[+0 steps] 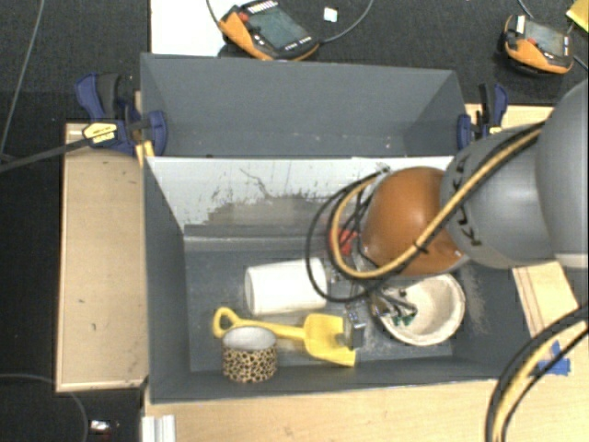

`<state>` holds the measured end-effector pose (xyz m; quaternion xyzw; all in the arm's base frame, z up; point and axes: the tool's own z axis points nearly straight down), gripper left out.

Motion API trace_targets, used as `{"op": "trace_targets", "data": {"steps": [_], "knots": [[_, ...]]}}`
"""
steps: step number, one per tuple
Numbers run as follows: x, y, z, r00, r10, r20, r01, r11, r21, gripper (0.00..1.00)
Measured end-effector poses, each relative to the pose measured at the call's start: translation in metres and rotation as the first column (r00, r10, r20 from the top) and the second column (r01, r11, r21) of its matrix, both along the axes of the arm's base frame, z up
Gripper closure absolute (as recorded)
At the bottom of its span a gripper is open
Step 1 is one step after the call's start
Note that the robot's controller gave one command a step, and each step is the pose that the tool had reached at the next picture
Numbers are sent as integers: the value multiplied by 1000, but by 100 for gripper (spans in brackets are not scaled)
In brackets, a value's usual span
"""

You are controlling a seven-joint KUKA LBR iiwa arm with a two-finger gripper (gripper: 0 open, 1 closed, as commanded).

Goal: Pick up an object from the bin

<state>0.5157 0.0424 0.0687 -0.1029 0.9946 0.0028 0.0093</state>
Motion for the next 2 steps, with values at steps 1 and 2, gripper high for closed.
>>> {"op": "trace_targets", "data": {"steps": [1, 2], "knots": [[42, -18, 18, 992, -124, 27, 124, 992, 5, 0], [-17, 17, 1, 1000, -18, 4, 18, 1000, 2, 0]]}}
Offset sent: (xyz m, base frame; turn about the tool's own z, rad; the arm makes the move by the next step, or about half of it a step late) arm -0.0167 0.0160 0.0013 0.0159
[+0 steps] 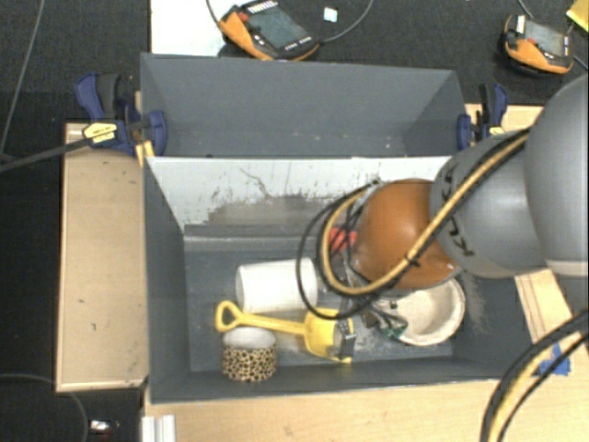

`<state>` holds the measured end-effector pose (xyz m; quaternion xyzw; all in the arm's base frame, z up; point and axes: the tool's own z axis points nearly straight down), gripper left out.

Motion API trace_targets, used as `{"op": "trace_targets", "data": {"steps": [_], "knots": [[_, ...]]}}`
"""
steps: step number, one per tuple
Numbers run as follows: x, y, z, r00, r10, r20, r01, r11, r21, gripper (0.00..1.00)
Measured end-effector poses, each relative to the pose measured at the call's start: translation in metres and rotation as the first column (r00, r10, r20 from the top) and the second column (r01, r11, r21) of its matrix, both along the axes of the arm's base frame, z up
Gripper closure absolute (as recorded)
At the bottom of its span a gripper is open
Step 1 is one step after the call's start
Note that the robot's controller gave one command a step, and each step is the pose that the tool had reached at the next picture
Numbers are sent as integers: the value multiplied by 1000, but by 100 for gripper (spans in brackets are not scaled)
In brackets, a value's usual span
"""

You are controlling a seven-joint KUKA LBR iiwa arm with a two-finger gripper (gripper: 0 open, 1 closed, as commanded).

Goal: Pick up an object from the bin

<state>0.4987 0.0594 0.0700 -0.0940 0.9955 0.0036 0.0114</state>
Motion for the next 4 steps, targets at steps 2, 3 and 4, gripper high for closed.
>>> {"op": "trace_targets", "data": {"steps": [2, 3, 4], "knots": [[-9, -22, 0, 998, -55, 7, 55, 998, 2, 0], [42, -27, 6, 972, -235, 28, 235, 972, 10, 0], [36, -25, 5, 977, -212, 25, 212, 977, 8, 0]]}}
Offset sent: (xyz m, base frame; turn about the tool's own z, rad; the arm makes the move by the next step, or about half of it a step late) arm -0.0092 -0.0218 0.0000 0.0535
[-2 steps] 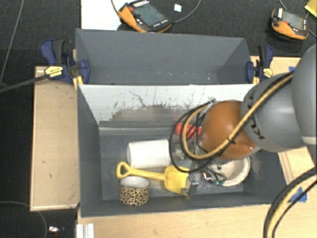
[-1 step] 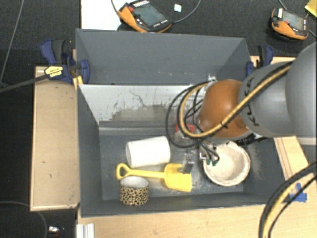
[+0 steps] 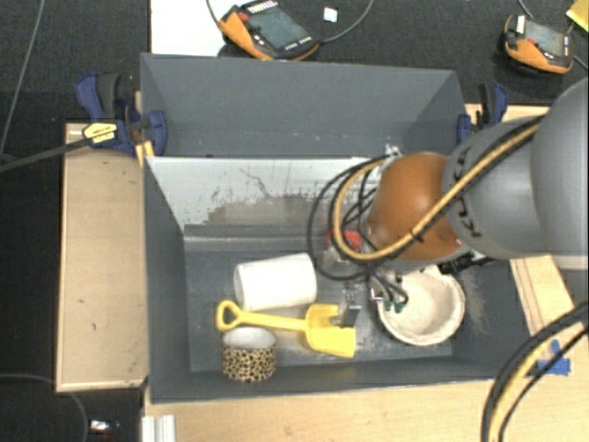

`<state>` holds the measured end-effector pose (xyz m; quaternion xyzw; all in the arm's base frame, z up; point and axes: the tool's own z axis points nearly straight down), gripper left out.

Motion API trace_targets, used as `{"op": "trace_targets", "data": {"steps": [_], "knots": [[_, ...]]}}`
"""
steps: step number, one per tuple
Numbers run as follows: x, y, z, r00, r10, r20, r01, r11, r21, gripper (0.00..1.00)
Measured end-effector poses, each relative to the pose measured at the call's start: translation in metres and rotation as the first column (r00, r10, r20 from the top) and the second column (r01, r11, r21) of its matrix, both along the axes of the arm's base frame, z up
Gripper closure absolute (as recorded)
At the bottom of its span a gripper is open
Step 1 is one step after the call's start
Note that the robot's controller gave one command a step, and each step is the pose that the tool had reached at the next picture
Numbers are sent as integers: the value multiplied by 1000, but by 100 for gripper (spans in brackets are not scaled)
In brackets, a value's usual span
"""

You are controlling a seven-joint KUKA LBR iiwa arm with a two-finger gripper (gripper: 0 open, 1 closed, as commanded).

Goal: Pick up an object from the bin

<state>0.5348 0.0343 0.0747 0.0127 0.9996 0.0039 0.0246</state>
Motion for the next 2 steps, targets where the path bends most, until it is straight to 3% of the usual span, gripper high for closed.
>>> {"op": "trace_targets", "data": {"steps": [1, 2], "knots": [[26, 5, -3, 1000, -3, 6, 3, 1000, 1, 100], [26, 5, -3, 1000, -3, 6, 3, 1000, 1, 100]]}}
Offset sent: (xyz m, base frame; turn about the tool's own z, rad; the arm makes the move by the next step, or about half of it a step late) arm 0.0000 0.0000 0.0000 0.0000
